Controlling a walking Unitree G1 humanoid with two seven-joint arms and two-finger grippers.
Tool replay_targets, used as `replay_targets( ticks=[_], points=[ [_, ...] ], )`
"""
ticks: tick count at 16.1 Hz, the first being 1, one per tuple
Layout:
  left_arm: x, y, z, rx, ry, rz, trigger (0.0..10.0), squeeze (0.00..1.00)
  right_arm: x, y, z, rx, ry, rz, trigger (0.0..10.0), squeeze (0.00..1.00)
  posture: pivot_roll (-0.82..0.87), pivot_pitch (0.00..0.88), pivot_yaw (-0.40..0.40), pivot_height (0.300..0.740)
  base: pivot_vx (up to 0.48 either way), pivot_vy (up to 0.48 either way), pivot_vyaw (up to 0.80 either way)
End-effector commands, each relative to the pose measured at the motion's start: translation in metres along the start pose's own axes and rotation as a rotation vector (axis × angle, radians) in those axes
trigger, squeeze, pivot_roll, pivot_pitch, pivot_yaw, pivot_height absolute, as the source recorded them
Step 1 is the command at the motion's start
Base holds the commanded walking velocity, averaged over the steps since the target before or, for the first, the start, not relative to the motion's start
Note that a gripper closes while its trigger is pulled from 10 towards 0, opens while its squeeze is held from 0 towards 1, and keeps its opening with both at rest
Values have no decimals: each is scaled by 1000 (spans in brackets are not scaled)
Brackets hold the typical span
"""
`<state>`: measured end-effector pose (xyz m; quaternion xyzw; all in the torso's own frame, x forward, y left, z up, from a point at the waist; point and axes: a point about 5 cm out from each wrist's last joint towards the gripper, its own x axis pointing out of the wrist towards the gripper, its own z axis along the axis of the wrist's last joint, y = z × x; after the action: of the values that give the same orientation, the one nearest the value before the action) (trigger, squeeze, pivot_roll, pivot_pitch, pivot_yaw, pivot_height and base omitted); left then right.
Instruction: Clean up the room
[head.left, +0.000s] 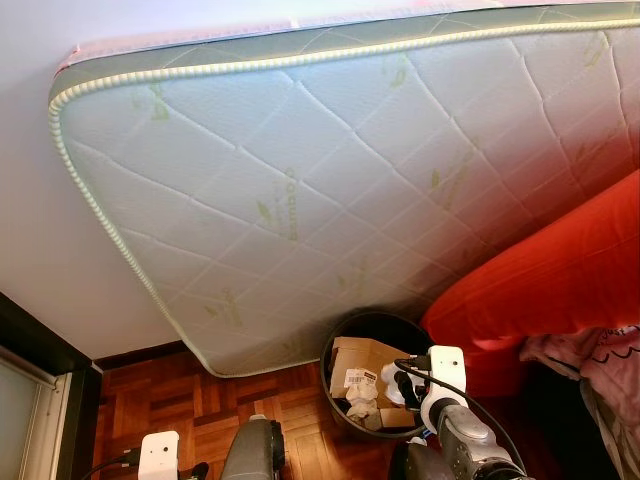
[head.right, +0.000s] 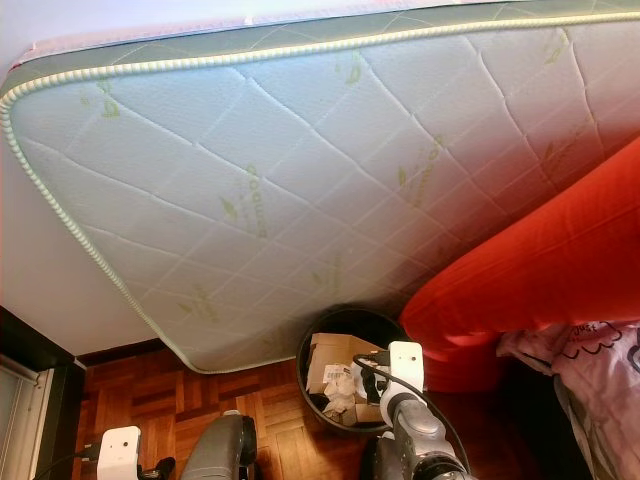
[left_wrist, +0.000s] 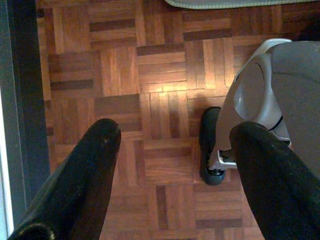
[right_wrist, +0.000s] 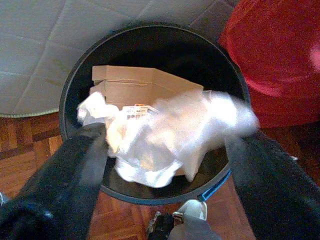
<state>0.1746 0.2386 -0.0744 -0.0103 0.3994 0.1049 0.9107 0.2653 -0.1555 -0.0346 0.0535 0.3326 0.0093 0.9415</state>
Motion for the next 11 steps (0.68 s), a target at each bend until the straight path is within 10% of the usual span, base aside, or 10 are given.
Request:
replay_targets(
  ticks=[1,7,10,11],
  points=[
    [-2,3,-8,-6,34,4,10000,0,0,0,0,-6,13,-2,10000,1000,194,139,-20,624,0,0,0],
    [-2,2,-7,-3,33,3,10000,0,1,0,1,8,11,-1,10000,1000,200,141,-21,624,0,0,0],
    [-2,1,-8,-1,34,4,10000,0,2,-2,8,174,-9,-26,10000,1000,200,141,-22,624,0,0,0],
    [-2,1,-8,-1,34,4,10000,0,2,-3,9,214,-12,-33,10000,706,202,142,-22,624,0,0,0]
  ],
)
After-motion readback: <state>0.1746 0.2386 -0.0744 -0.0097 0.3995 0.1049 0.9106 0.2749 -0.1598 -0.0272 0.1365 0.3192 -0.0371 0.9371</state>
